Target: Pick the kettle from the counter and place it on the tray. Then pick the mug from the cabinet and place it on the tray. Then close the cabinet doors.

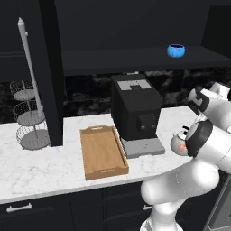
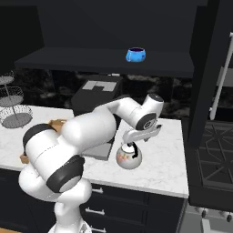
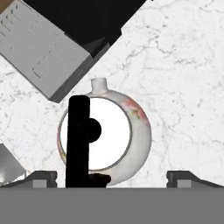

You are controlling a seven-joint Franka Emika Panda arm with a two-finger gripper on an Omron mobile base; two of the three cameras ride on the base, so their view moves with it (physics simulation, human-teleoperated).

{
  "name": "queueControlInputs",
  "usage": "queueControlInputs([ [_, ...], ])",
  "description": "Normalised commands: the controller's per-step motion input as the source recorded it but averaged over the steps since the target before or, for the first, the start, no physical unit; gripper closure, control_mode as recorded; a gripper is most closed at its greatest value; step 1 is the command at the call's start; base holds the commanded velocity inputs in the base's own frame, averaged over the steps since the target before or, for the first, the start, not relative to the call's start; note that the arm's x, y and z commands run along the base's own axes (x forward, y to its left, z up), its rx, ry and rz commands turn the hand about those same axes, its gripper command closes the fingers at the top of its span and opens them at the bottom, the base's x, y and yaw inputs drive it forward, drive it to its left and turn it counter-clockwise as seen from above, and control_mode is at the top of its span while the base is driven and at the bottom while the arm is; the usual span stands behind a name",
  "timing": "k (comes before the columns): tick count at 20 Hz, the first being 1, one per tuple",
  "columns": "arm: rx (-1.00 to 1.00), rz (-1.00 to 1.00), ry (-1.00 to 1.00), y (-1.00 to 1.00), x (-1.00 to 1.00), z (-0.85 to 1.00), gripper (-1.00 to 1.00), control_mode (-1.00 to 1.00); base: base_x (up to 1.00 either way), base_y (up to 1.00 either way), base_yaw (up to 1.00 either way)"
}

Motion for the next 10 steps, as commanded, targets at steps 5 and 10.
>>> queueControlInputs([
  [5,0.00,0.05,0.00,0.03,0.01,-0.47,-1.00,-1.00,0.00,0.00,0.00],
  [10,0.00,0.03,0.00,0.21,-0.03,-0.61,-1.00,-1.00,0.00,0.00,0.00],
])
